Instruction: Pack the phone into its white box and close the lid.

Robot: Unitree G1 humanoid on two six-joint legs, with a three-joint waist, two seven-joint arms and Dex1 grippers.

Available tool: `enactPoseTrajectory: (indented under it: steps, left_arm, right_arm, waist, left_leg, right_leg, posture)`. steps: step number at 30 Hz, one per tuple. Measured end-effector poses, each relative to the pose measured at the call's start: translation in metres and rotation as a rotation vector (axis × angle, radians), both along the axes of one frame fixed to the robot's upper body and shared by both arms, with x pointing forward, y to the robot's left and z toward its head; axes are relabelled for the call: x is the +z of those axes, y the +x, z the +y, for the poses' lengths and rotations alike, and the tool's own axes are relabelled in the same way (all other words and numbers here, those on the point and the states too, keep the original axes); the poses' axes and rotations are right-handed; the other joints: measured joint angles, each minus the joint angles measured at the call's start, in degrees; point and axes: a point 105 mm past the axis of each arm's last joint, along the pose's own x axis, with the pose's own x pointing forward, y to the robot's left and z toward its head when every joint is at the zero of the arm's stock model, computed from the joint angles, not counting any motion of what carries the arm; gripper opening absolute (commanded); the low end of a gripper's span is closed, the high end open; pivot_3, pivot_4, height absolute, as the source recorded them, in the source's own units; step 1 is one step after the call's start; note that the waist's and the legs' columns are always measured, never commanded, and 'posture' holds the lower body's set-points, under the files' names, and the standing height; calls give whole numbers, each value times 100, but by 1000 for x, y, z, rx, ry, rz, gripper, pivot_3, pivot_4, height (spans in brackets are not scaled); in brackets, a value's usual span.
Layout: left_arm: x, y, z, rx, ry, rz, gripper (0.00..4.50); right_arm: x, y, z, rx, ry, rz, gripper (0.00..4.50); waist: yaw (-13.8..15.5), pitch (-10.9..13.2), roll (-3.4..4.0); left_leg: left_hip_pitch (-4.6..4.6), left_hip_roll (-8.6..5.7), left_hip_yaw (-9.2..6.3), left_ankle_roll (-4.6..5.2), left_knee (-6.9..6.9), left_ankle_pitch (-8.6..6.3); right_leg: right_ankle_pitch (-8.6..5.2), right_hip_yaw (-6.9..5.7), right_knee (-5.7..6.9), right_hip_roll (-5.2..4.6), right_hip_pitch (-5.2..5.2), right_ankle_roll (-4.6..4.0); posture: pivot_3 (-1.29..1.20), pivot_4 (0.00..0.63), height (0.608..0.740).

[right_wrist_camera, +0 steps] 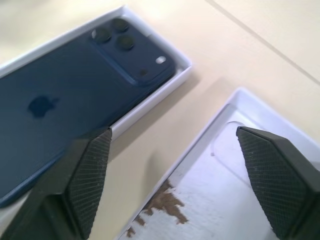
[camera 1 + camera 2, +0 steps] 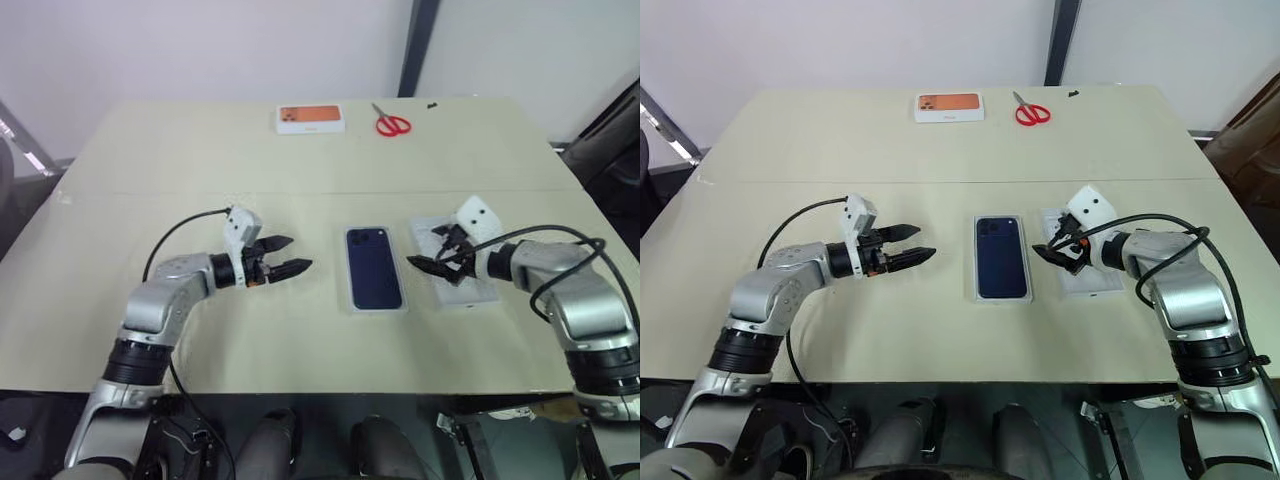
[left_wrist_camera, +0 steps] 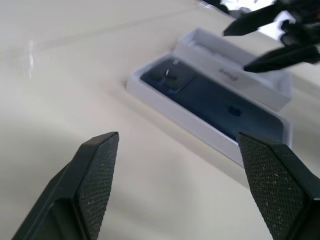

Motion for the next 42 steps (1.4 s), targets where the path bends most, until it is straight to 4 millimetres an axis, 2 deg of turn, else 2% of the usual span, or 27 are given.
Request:
enactPoseTrajectory:
  steps: [4, 6, 11, 17, 20, 26, 33, 38, 42]
  left_arm:
    - [-2, -2, 20, 50, -13, -92, 3701]
    - [-7, -7, 29, 81, -14, -104, 3701]
    - [-14, -22, 40, 101, 9, -115, 3701]
    - [-4, -29, 50, 50, 41, -154, 3701]
    - [-2, -36, 50, -11, 47, -162, 3701]
    - [-3, -45, 43, -98, 57, -179, 3701]
    - [-5, -50, 36, -122, 53, -181, 3701]
    - [-4, -53, 32, -145, 55, -198, 3701]
    - [-5, -56, 30, -173, 56, -194, 3701]
  right_arm:
    - [7, -10, -11, -75, 17, -155, 3908]
    - [2, -21, -19, -124, 18, -182, 3908]
    - [-12, -57, -6, -131, 89, -139, 3908]
    - [-15, -71, -3, -130, 49, -47, 3908]
    - [-16, -64, -1, -159, 52, 64, 3908]
    - [6, -44, 8, -215, 84, 214, 3908]
    - [-1, -33, 12, -286, 108, 384, 3908]
    - [0, -22, 10, -310, 70, 418, 3908]
    - [-3, -20, 13, -302, 47, 447, 3908]
  waist:
    - [-9, 0, 0]
    - [-10, 0, 0]
    - [-12, 1, 5]
    - [-15, 0, 6]
    - [-55, 1, 10]
    - [-31, 4, 14]
    - [-33, 4, 14]
    - [-61, 4, 15]
    - [-74, 4, 15]
  left_leg:
    - [1, 1, 0, 11, -5, -6]
    - [1, 1, 0, 16, -5, -9]
    - [4, 2, -1, 29, -1, -16]
    - [8, 2, -1, 33, -5, -19]
    - [9, 3, -1, 33, -5, -19]
    - [3, 4, -2, 37, -6, -21]
    - [2, 3, 0, 38, -6, -21]
    - [1, 3, 2, 38, -7, -21]
    - [1, 3, 2, 38, -6, -21]
  right_leg:
    - [0, 0, 1, 0, -2, 0]
    - [0, 1, 2, 1, -2, 0]
    - [0, 2, 5, 2, 2, 0]
    - [0, 1, 1, 2, 6, -1]
    - [0, 1, 2, 2, 5, -2]
    - [-1, -2, -3, 0, 2, -2]
    - [0, -1, -4, -2, 1, -2]
    - [0, 0, -2, -2, -2, -2]
    - [0, -1, -2, -2, -1, -2]
  posture:
    - [0, 150, 734]
    - [0, 150, 734]
    - [0, 150, 734]
    - [0, 150, 734]
    - [0, 150, 734]
    - [0, 150, 734]
    - [0, 150, 734]
    - [0, 150, 734]
    - [0, 150, 734]
